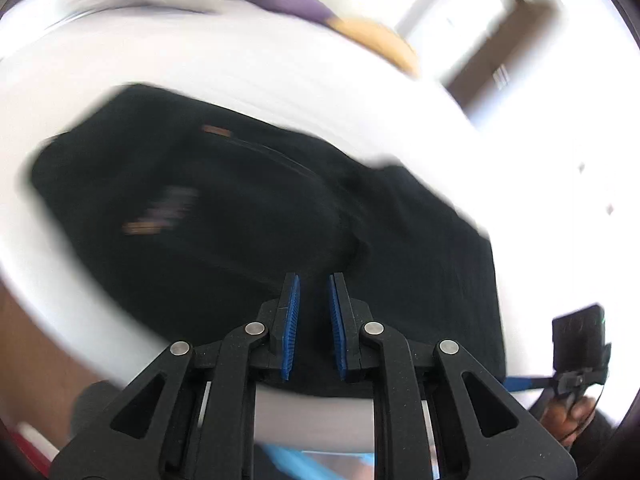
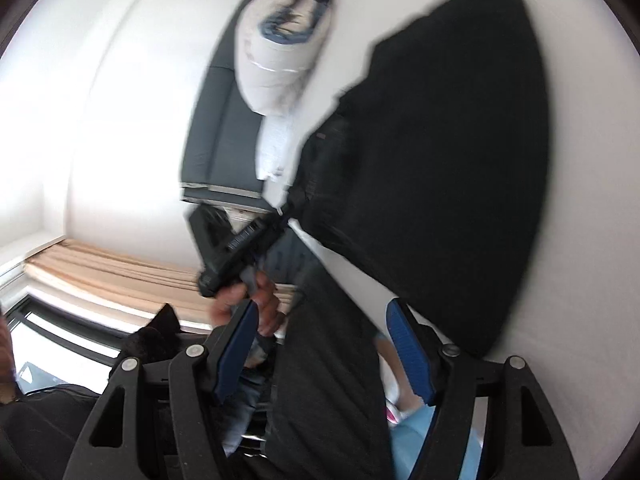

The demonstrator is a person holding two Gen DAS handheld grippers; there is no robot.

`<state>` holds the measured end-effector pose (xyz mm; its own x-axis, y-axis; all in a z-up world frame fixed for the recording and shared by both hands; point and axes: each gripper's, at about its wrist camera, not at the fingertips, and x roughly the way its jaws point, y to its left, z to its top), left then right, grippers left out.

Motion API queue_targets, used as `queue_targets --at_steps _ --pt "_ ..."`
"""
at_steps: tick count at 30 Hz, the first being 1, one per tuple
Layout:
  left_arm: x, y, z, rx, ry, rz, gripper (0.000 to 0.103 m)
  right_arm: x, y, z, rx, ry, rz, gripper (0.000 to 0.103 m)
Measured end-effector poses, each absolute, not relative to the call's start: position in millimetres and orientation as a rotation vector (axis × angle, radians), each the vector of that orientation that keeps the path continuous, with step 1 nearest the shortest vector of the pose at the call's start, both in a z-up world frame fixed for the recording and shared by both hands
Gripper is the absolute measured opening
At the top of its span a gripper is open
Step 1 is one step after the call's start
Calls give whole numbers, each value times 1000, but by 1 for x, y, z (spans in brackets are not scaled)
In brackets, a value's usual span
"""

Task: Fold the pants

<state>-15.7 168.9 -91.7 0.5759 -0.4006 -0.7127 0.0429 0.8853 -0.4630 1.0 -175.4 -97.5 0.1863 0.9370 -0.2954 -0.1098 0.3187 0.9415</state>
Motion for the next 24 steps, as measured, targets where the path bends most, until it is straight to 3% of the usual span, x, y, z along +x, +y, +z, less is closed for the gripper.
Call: queue_targets --at_steps 3,4,7,24 --pt "-27 239 -92 -593 873 -128 18 9 -173 -88 997 1067 940 70" --pt "-29 262 -98 -665 868 -91 25 11 -173 -88 1013 1057 943 70" --pt "-33 311 -118 -880 827 -54 77 15 -169 -86 1052 1039 938 70" --pt "5 379 -188 -1224 769 -121 79 4 -168 -80 1048 1058 904 70"
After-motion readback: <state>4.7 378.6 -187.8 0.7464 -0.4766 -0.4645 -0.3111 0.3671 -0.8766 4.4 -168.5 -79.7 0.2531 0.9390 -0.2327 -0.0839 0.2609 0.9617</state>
